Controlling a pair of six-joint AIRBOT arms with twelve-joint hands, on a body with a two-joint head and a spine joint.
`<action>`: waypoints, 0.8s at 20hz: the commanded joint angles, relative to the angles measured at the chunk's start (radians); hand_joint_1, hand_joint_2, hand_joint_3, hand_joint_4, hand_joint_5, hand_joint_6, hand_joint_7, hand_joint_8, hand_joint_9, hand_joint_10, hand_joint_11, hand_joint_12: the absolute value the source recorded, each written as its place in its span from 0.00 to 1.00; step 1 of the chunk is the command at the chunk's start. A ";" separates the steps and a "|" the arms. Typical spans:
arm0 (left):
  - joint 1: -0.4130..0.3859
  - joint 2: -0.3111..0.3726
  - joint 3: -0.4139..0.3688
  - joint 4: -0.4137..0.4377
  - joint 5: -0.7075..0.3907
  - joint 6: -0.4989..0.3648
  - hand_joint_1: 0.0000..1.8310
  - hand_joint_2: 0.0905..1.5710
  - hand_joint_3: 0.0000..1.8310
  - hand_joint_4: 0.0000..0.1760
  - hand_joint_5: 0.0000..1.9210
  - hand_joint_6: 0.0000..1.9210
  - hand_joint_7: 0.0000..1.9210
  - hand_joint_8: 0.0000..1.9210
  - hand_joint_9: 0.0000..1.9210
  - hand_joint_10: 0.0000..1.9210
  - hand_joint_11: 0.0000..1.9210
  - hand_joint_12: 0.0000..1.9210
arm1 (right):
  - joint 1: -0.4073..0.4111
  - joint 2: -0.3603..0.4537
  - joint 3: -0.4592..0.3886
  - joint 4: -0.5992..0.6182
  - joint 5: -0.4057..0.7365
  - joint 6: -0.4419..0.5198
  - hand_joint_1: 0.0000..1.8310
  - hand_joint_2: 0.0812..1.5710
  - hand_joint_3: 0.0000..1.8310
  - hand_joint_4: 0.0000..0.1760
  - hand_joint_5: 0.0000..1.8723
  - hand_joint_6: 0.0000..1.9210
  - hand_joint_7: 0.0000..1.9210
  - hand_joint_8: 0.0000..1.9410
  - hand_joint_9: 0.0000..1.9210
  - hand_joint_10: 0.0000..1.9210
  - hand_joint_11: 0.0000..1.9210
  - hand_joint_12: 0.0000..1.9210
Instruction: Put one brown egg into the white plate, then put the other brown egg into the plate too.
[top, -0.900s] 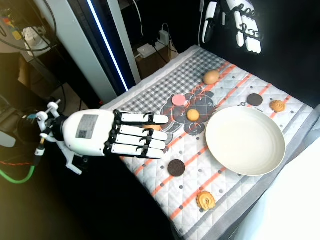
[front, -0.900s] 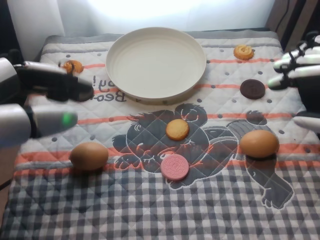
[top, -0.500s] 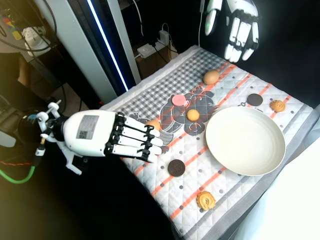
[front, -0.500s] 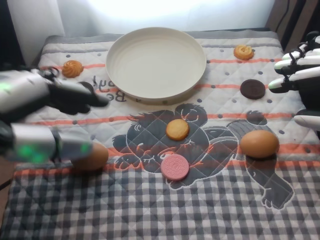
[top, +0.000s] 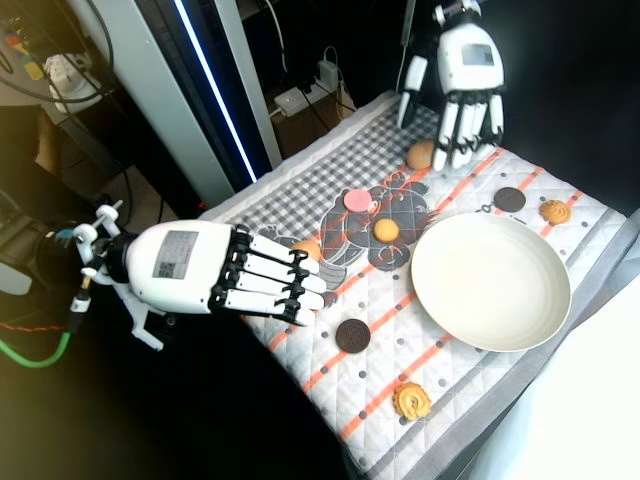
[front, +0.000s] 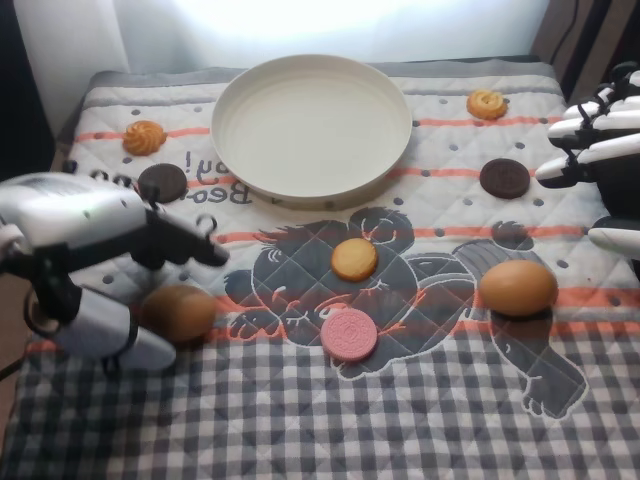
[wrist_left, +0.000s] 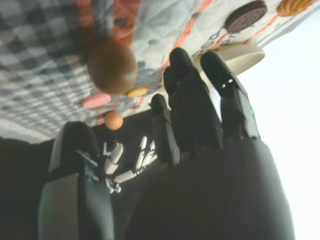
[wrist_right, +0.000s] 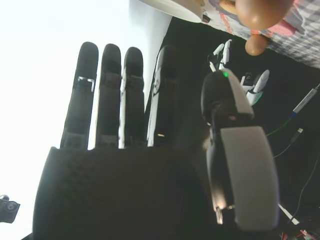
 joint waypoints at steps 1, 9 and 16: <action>-0.006 -0.005 0.007 -0.003 -0.079 0.000 0.53 0.56 0.00 0.79 0.28 0.00 0.35 0.00 0.40 0.01 0.09 0.60 | 0.005 0.002 0.003 0.032 0.114 0.003 0.31 0.80 0.00 0.42 0.38 0.00 0.28 0.00 0.26 0.00 0.11 0.40; 0.009 -0.049 0.035 -0.035 -0.066 0.000 0.62 0.57 0.00 0.67 0.33 0.00 0.41 0.00 0.45 0.04 0.08 0.70 | 0.006 0.003 0.003 0.032 0.115 0.003 0.30 0.81 0.00 0.38 0.40 0.00 0.30 0.00 0.27 0.00 0.11 0.42; 0.026 -0.053 0.038 -0.084 -0.092 0.000 0.53 0.57 0.00 0.00 0.48 0.00 0.52 0.02 0.30 0.51 0.09 0.76 | 0.005 0.003 0.003 0.033 0.115 0.003 0.33 0.82 0.00 0.35 0.42 0.00 0.32 0.00 0.29 0.00 0.12 0.43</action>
